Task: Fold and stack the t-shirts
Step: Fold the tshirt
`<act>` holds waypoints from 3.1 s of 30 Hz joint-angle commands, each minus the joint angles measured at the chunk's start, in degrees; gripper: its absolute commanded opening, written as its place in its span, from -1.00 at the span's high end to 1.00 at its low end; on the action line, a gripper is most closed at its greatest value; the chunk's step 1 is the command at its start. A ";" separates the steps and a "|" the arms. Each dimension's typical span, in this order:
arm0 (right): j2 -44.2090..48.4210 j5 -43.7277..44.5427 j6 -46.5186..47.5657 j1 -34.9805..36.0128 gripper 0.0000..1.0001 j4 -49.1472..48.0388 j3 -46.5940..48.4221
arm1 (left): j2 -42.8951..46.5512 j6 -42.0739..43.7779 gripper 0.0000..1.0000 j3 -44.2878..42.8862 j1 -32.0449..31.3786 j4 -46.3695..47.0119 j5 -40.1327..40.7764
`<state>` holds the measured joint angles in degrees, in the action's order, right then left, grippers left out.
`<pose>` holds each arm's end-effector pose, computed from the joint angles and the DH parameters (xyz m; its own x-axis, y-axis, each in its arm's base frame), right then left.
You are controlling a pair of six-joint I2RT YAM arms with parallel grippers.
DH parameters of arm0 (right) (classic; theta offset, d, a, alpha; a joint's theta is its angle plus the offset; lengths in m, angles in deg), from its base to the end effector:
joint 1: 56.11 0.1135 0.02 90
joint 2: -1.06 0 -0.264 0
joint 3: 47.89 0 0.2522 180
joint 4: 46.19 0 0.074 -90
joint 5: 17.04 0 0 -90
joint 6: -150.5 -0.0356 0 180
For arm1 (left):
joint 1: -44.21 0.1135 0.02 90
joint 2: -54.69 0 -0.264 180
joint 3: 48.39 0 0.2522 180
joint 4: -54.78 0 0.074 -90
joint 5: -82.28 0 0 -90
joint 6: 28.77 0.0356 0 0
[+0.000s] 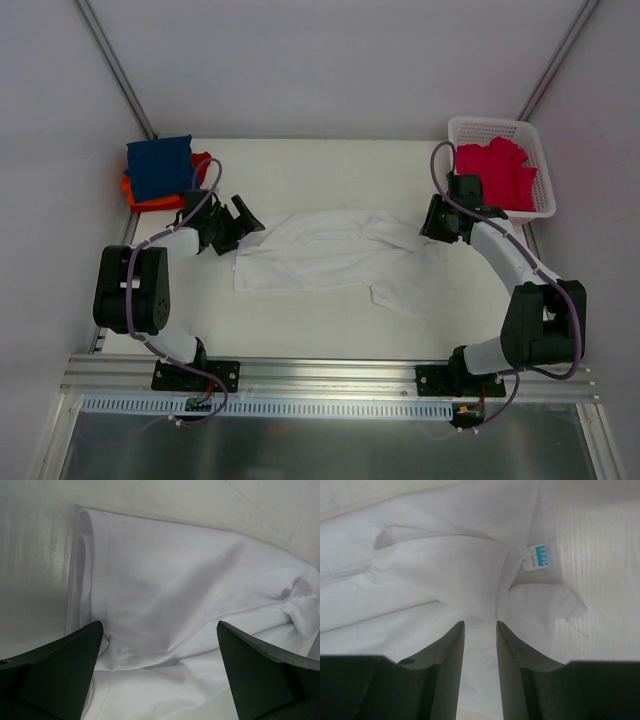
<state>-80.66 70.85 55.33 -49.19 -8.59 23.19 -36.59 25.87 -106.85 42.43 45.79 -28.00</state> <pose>0.3005 0.0378 0.2464 -0.7505 -0.0004 -0.6608 -0.0774 0.9932 0.0874 0.3174 -0.0222 0.1691 -0.7097 -0.5210 -0.4741 -0.1513 0.7700 -0.6198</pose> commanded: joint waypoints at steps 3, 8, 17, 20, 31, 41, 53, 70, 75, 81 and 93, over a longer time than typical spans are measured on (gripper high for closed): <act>-0.38 1.49 0.42 4.86 0.31 1.48 3.42 | 6.20 1.42 -0.98 0.68 0.02 -1.96 0.23; 3.31 4.74 -0.89 8.46 0.31 1.30 -0.71 | 12.17 2.48 -0.98 1.55 -0.06 -4.42 0.50; 12.71 9.58 -4.14 14.17 0.31 1.56 -8.88 | 20.96 2.22 -0.98 7.35 -0.68 -7.50 -0.91; 16.05 11.16 -4.76 15.23 0.30 2.79 -10.64 | 24.73 1.43 -0.98 10.77 -0.94 -7.85 -1.09; 25.11 12.30 -7.57 17.08 0.30 6.13 -19.61 | 35.81 -0.42 -0.98 21.94 -3.23 -10.74 -1.00; 27.84 11.69 -8.54 17.60 0.30 7.89 -20.58 | 44.26 1.25 -0.98 21.33 -7.27 -22.34 9.54; 29.33 10.37 -8.45 17.87 0.30 8.60 -20.41 | 40.84 0.46 -0.98 21.15 -10.43 -24.20 16.93; 31.18 10.20 -8.45 18.04 0.38 10.09 -21.19 | 33.72 -2.18 0.05 19.66 -13.95 -20.25 22.73; 31.96 10.20 -9.68 18.39 0.30 10.44 -24.35 | 33.54 -2.18 0.22 19.75 -14.21 -20.24 22.73; 34.25 10.46 -11.09 18.83 0.27 11.06 -26.03 | 33.37 -2.09 0.02 19.57 -14.39 -20.24 23.26; 34.86 9.05 -11.88 19.45 0.28 10.53 -26.12 | 30.30 -2.53 0.12 17.29 -14.65 -21.12 26.51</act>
<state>-46.93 80.88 45.04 -30.53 1.68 -3.08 -4.79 24.10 -86.86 28.38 25.22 -2.90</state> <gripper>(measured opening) 0.361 0.450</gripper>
